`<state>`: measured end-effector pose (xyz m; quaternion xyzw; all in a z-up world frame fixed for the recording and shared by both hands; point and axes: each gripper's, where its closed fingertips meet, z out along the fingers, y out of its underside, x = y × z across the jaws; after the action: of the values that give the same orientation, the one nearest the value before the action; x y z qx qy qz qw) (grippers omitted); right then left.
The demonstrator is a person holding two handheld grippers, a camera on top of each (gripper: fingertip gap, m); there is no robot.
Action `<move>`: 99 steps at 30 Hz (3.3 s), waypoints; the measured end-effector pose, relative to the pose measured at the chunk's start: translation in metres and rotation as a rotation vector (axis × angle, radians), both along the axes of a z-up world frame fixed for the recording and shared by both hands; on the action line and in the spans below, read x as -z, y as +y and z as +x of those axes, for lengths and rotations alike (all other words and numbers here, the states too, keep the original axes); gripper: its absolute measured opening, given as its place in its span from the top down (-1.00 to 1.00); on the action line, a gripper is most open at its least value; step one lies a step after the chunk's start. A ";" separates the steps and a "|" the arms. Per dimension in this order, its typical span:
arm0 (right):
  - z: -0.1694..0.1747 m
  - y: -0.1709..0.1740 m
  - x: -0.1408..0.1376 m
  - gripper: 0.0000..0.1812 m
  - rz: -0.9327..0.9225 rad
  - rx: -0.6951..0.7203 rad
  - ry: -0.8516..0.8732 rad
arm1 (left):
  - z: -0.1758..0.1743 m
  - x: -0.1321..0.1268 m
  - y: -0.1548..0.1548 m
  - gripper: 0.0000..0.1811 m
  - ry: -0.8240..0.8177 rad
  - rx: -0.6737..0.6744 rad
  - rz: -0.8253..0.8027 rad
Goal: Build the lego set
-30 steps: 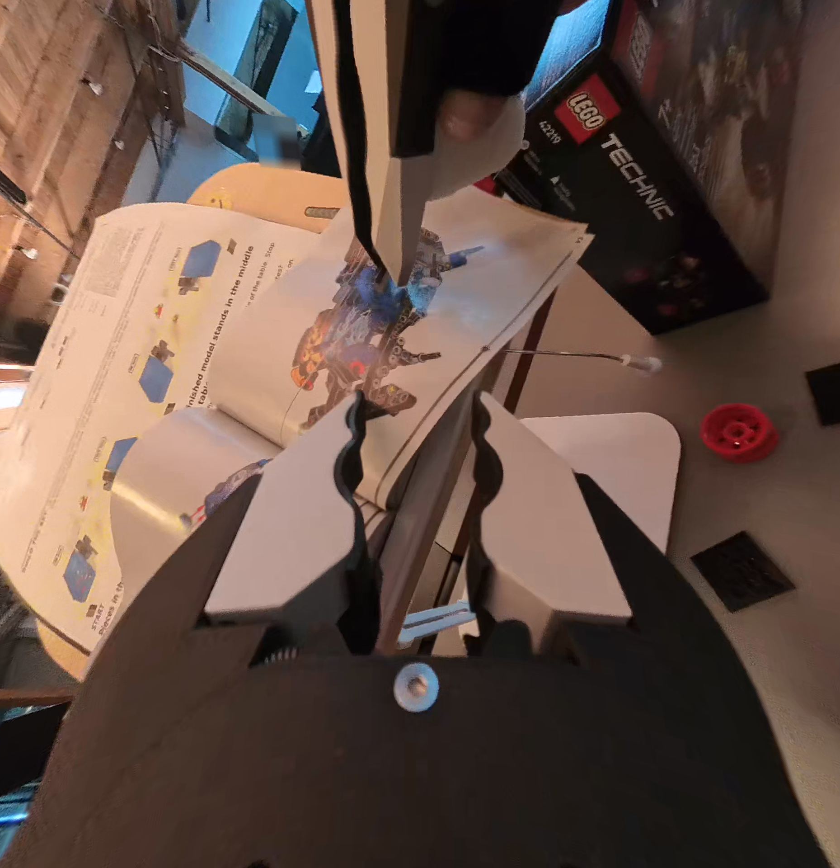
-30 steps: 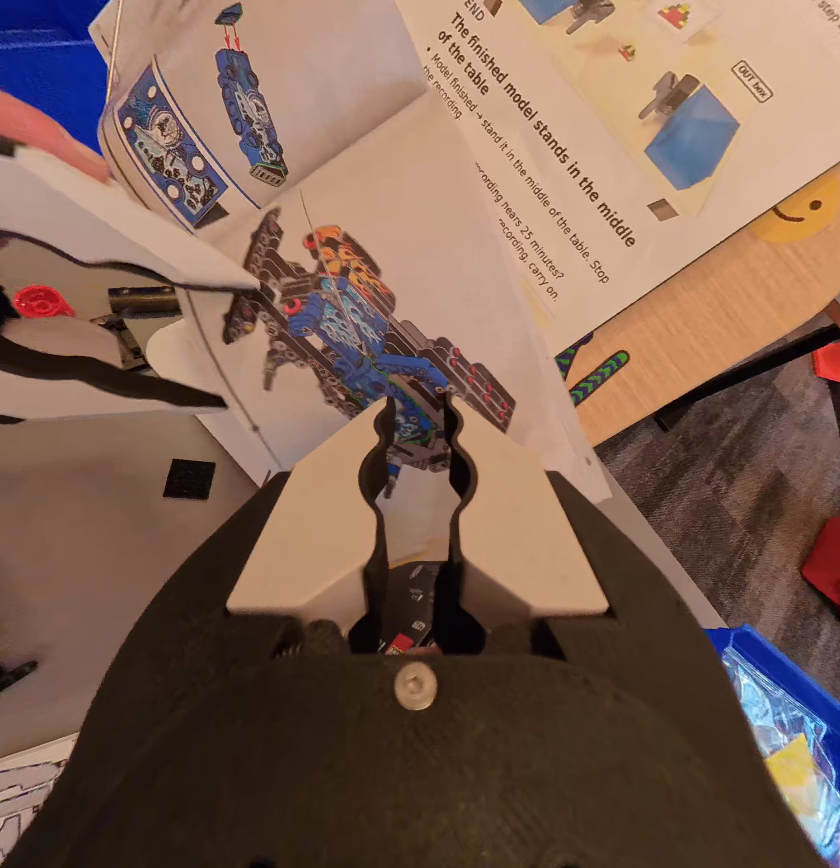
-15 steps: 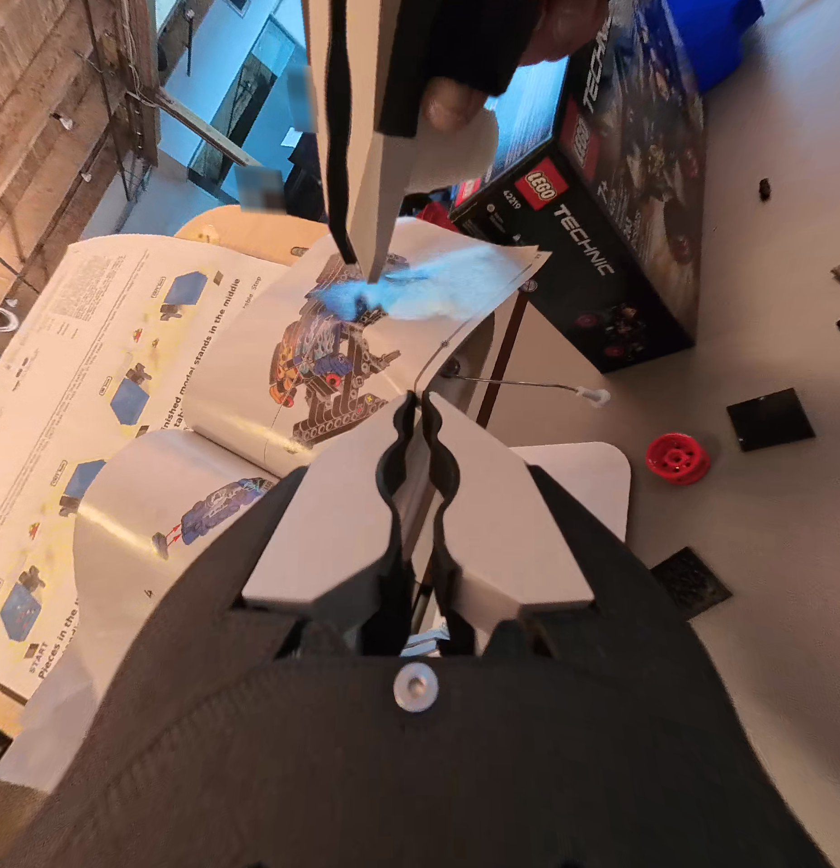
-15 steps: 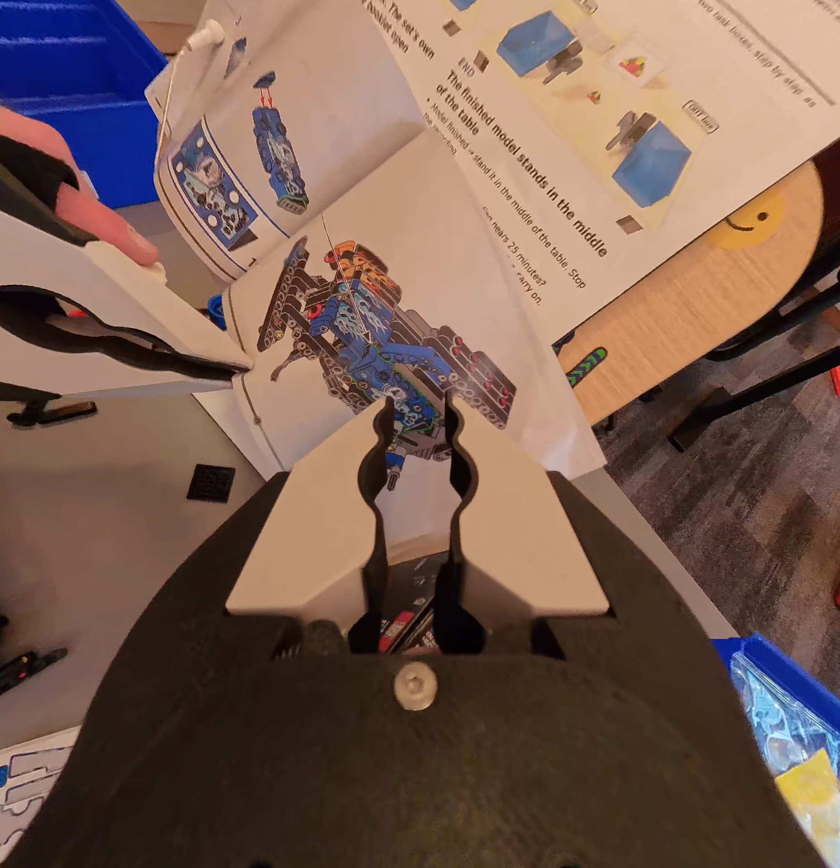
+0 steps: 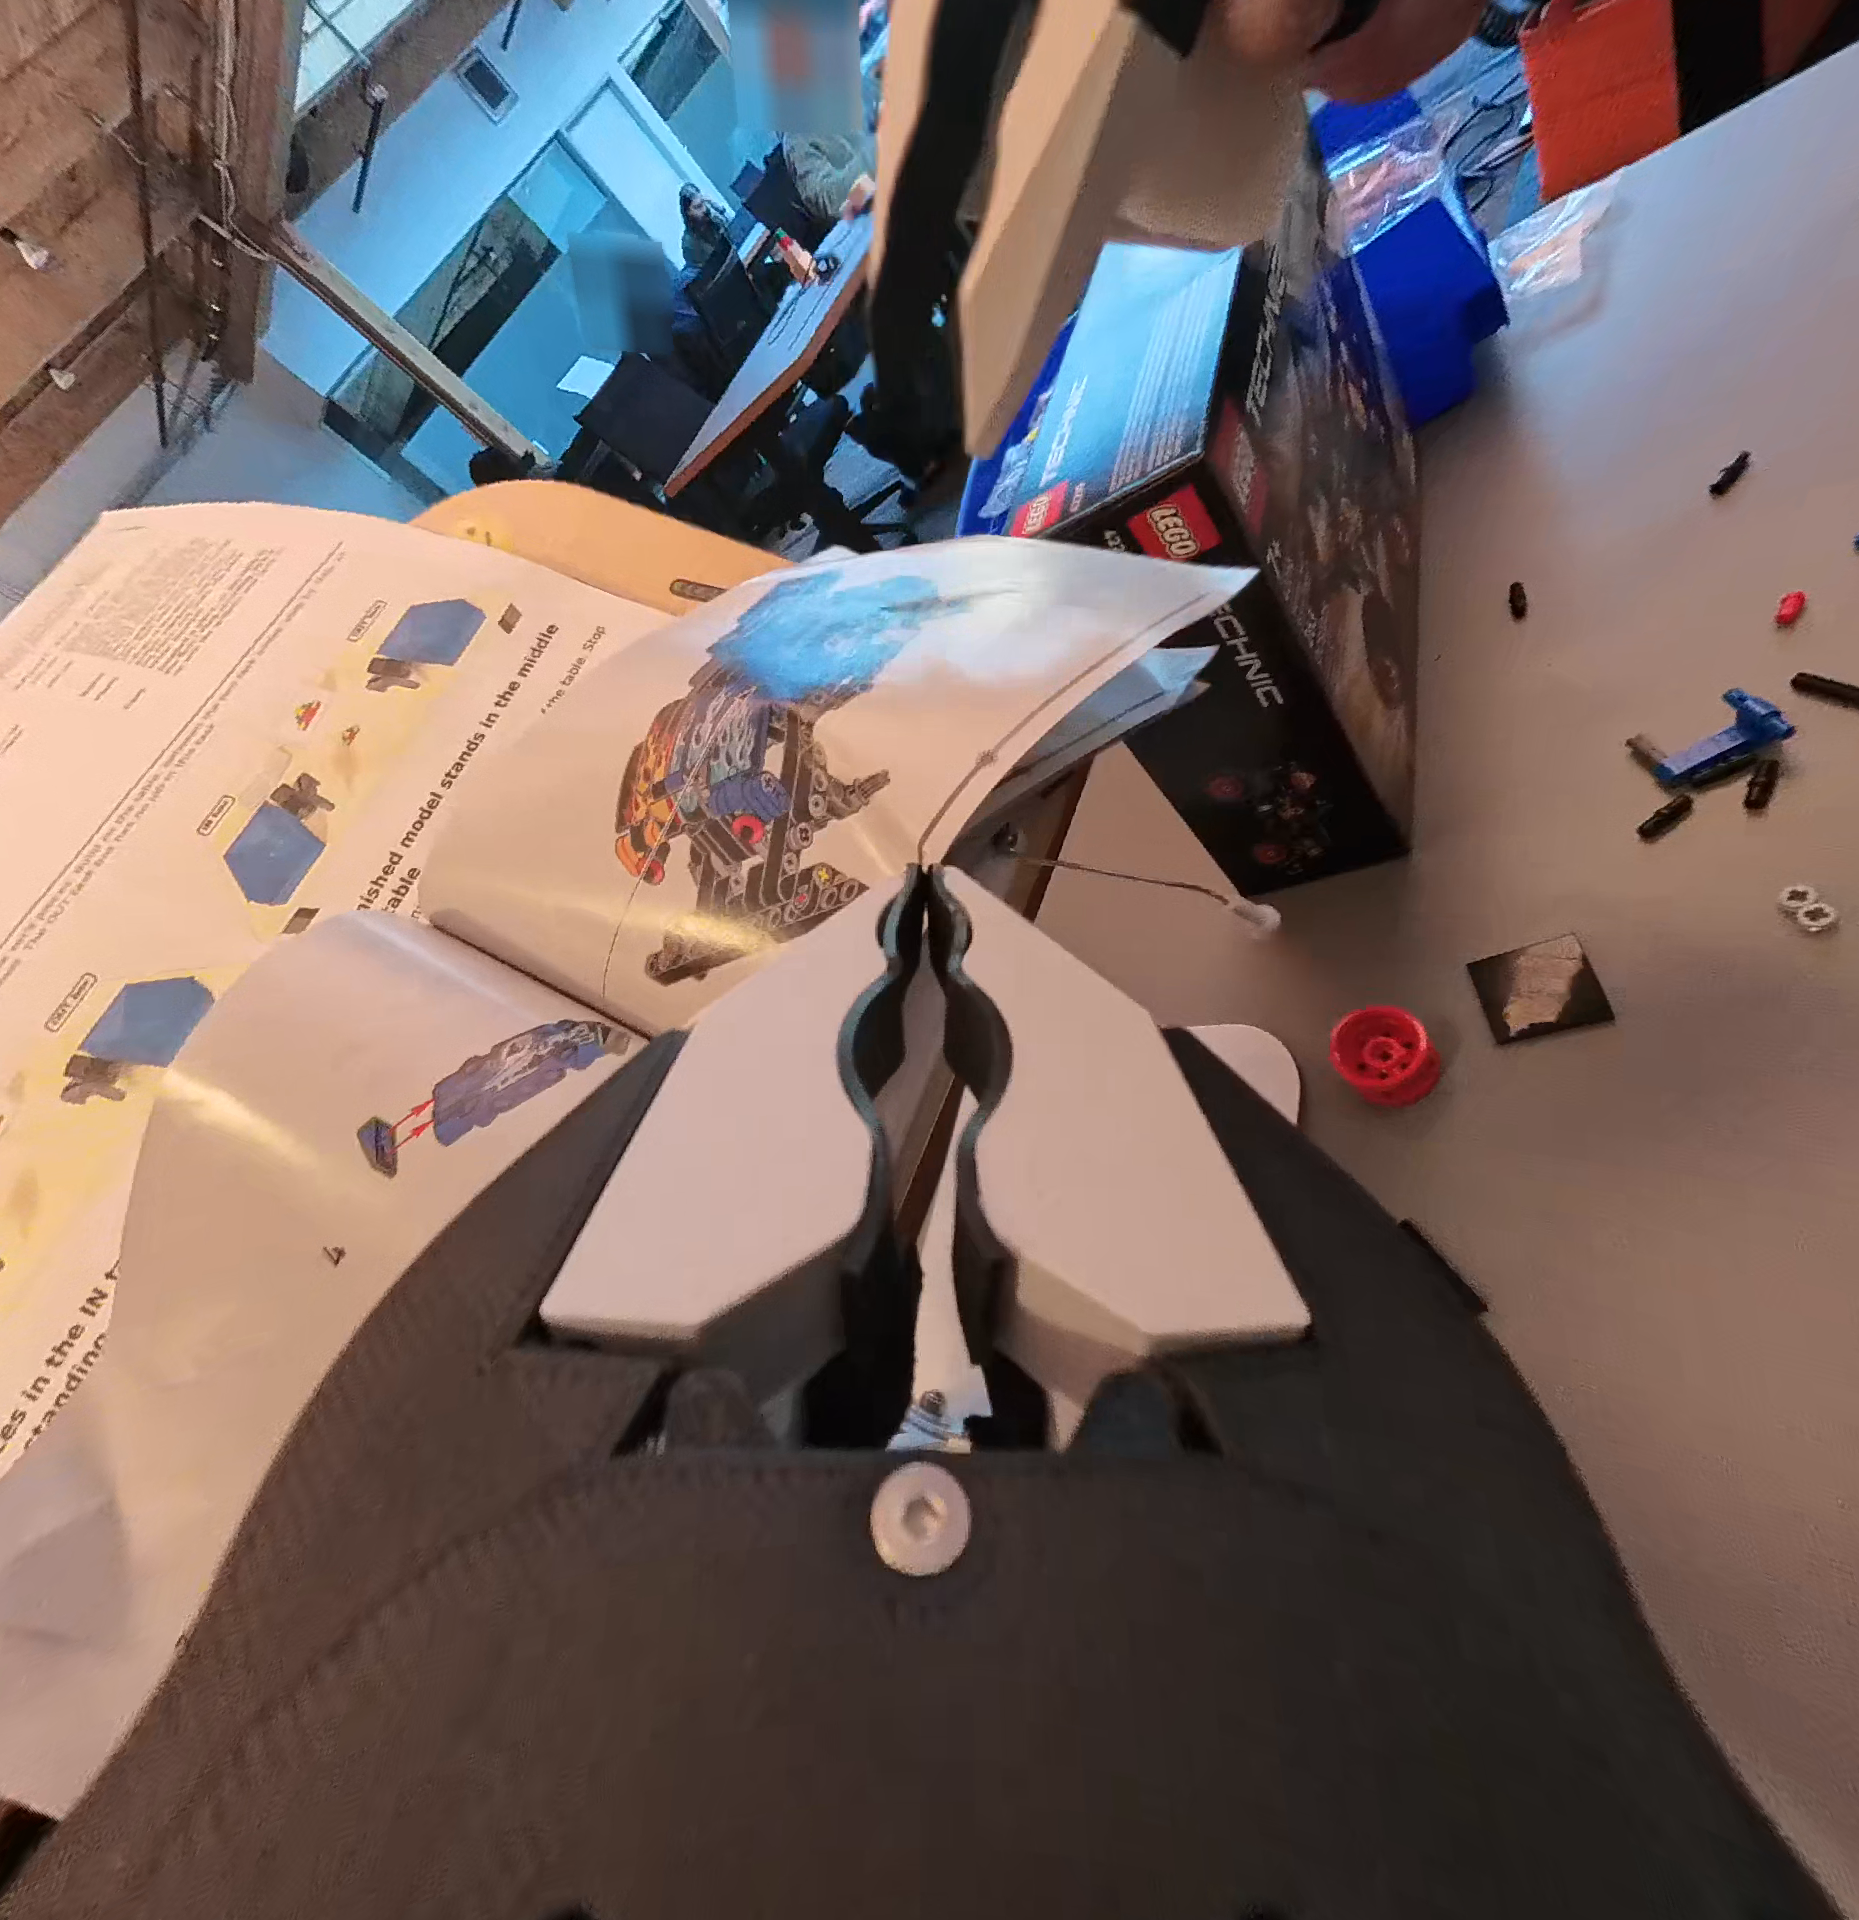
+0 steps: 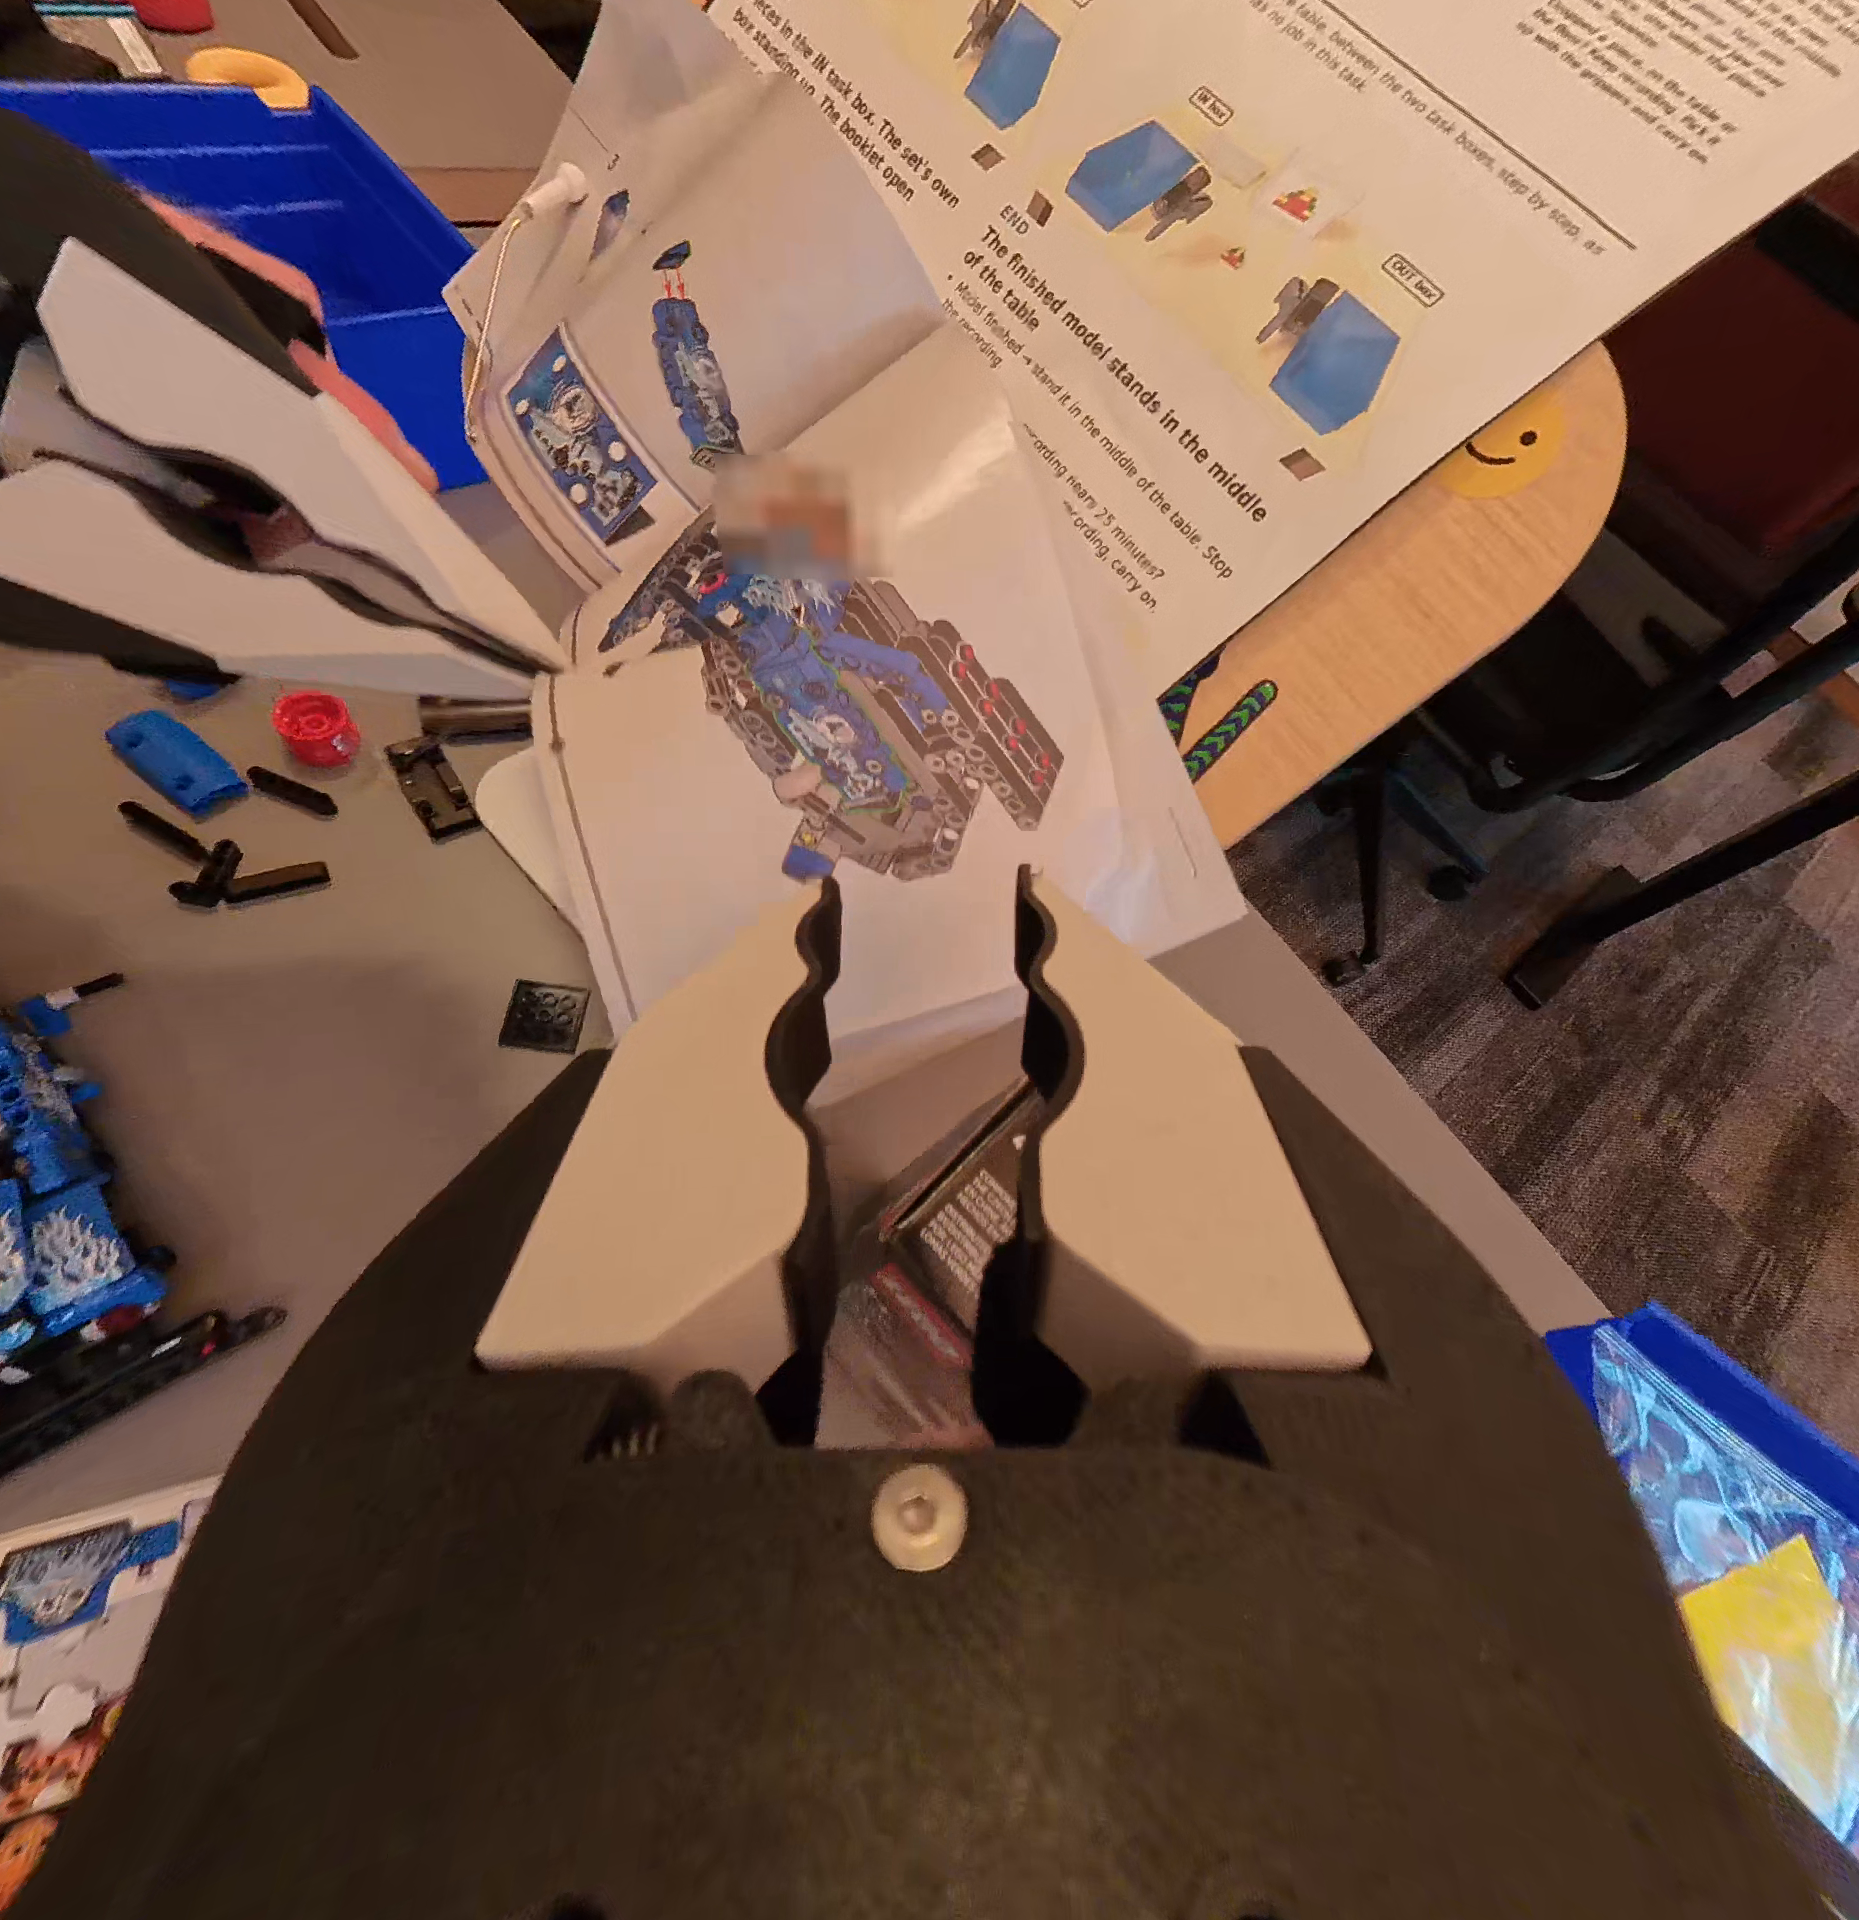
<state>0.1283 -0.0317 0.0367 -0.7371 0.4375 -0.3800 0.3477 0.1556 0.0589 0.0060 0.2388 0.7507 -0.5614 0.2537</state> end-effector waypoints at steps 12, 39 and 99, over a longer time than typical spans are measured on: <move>-0.025 0.020 0.051 0.68 -0.083 -0.105 0.252 | 0.000 -0.005 0.006 1.00 0.038 0.016 -0.008; -0.033 0.046 0.037 0.58 -0.336 -0.242 0.070 | 0.001 -0.007 0.009 1.00 0.064 0.021 -0.011; 0.111 0.162 0.048 0.88 -0.289 -0.259 0.007 | 0.113 -0.034 0.122 0.49 0.590 -0.012 -0.249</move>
<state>0.2396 0.1300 -0.0116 -0.8308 0.2809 -0.3884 0.2830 0.2682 0.1806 0.0397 0.0282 0.7190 -0.6922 0.0555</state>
